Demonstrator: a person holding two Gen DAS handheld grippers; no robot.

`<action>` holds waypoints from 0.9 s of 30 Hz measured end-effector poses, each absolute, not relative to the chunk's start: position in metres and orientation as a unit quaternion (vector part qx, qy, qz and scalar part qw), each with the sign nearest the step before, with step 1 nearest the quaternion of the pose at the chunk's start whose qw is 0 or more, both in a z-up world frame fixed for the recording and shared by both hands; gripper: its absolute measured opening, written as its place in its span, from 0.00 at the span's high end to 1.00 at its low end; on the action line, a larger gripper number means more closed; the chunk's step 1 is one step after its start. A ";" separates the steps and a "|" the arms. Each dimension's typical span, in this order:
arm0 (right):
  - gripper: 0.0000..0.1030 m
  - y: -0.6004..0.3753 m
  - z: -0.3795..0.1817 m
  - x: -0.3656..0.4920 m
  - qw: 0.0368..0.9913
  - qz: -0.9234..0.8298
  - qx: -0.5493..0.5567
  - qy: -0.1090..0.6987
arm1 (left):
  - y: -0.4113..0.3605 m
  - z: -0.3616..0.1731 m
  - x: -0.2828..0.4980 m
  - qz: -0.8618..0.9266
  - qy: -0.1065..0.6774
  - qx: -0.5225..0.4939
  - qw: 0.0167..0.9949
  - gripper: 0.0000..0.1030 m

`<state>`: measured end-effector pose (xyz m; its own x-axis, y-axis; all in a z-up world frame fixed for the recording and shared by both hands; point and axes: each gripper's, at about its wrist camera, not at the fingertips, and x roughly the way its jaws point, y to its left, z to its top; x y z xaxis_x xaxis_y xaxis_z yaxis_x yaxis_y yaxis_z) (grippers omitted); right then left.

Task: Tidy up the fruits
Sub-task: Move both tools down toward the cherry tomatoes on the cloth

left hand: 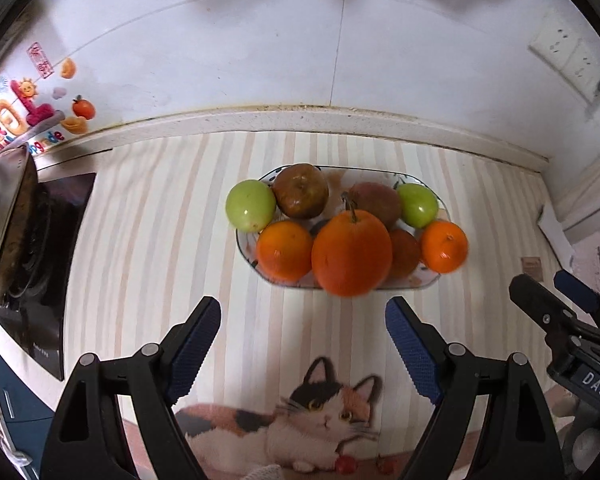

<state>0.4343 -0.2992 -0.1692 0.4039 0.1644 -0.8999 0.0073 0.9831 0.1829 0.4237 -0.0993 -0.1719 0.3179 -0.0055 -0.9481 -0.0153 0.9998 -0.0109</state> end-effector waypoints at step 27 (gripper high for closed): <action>0.06 -0.275 -0.031 0.307 0.895 0.040 0.063 0.439 | -0.084 -0.062 0.323 -0.022 0.483 -0.005 0.875 0.18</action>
<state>0.3071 -0.2749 -0.0311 0.6108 0.1278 -0.7814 -0.0165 0.9887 0.1488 0.3229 -0.0841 -0.0622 0.5329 -0.0436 -0.8450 0.0337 0.9990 -0.0303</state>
